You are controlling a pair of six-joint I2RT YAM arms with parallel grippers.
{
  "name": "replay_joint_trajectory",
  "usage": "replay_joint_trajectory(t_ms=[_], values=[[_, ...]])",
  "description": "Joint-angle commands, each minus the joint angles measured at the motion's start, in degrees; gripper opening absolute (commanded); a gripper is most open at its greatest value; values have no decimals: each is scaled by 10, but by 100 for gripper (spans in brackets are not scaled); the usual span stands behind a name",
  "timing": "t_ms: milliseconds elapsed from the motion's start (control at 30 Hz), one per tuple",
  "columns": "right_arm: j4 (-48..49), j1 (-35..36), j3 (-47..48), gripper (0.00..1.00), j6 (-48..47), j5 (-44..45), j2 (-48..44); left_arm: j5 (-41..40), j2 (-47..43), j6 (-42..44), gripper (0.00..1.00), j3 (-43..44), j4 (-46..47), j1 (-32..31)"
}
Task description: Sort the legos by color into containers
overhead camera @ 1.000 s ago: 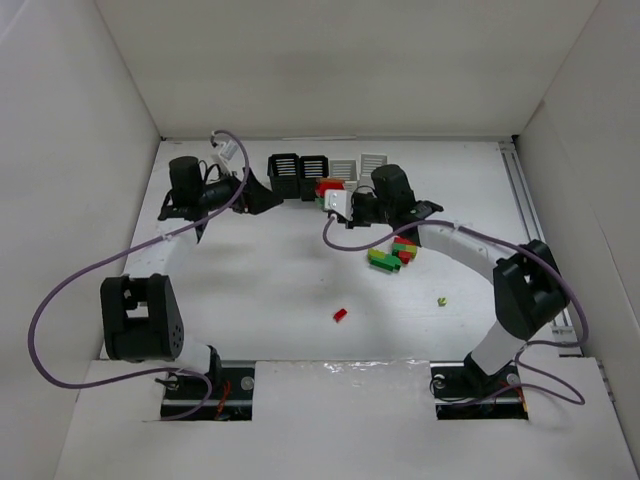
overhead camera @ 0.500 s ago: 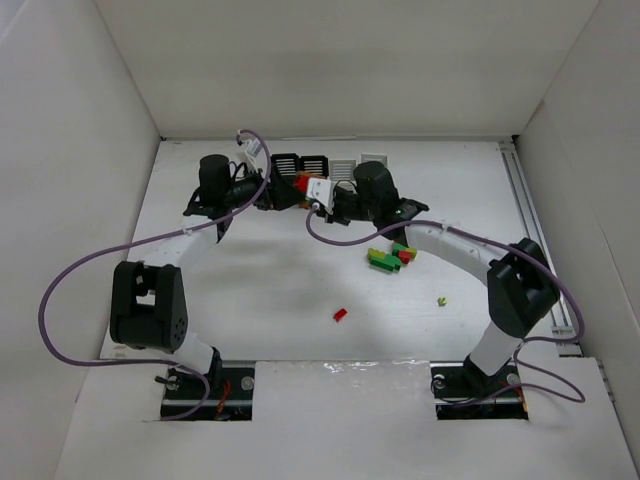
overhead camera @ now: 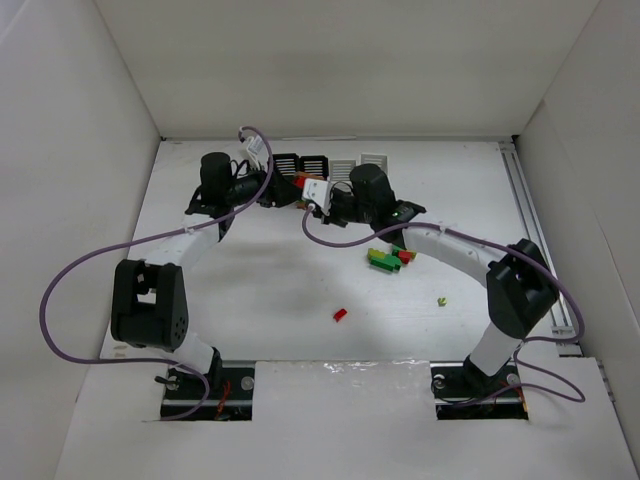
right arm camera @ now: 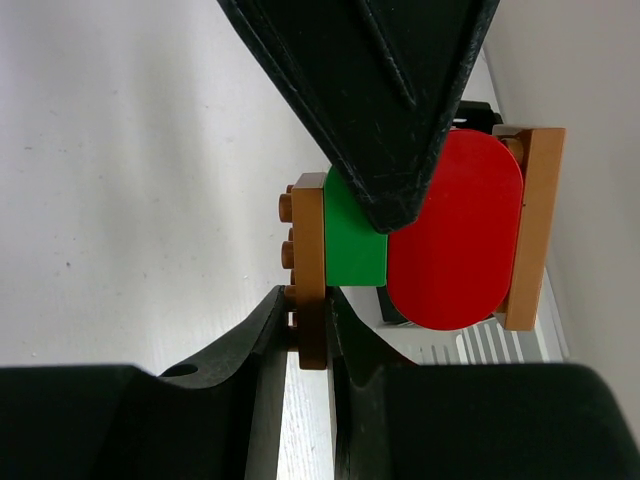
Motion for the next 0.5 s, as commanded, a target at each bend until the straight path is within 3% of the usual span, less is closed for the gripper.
replay_joint_trajectory(t_ms=[0, 233, 467], values=[[30, 7, 8, 0, 23, 7, -19, 32, -5, 0, 56, 20, 35, 1], [30, 2, 8, 0, 30, 14, -14, 63, -5, -11, 64, 9, 46, 1], [41, -3, -4, 0, 30, 26, -19, 63, 6, 3, 63, 9, 24, 1]])
